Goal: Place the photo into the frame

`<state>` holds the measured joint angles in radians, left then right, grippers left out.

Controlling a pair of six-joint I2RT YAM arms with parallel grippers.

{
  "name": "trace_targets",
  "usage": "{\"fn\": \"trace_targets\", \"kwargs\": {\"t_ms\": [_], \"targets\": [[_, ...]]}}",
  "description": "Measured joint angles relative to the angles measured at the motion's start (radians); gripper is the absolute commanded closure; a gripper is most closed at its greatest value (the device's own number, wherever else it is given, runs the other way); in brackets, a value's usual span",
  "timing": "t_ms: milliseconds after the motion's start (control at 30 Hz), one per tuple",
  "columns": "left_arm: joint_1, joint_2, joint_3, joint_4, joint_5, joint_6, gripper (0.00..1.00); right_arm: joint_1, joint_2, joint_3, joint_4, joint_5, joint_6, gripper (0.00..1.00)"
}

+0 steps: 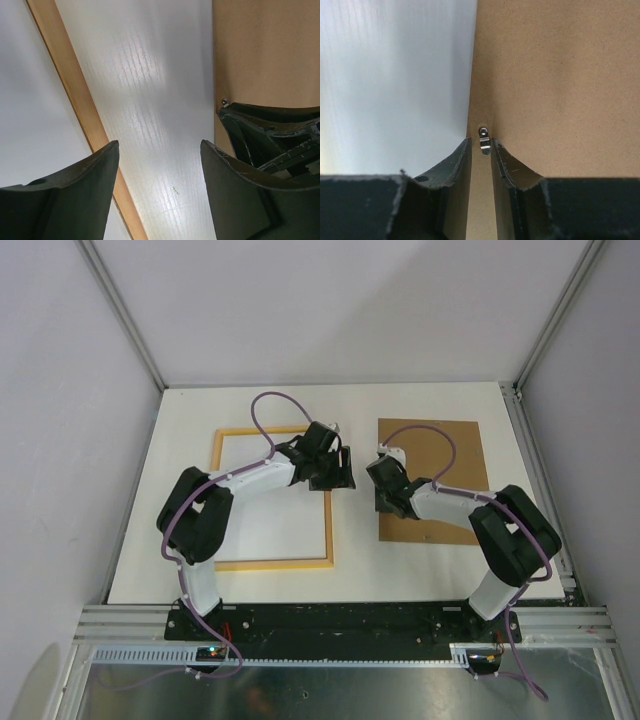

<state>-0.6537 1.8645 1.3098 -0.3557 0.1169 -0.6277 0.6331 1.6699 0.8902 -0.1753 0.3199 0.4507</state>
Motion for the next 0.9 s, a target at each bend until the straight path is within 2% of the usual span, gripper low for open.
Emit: {"fn": "trace_targets", "kwargs": {"t_ms": [233, 600, 900], "targets": [[0.000, 0.000, 0.000, 0.000, 0.000, 0.000, 0.29, 0.026, 0.013, 0.008, -0.010, 0.044, -0.001, 0.78], [0.001, 0.000, -0.001, 0.002, 0.000, 0.000, 0.29, 0.054, 0.046, 0.042, -0.024, 0.106, 0.000, 0.98], [0.002, 0.000, -0.001, 0.003, 0.000, -0.001, 0.28, 0.052, 0.039, 0.042, -0.033, 0.096, 0.000, 1.00]]}}
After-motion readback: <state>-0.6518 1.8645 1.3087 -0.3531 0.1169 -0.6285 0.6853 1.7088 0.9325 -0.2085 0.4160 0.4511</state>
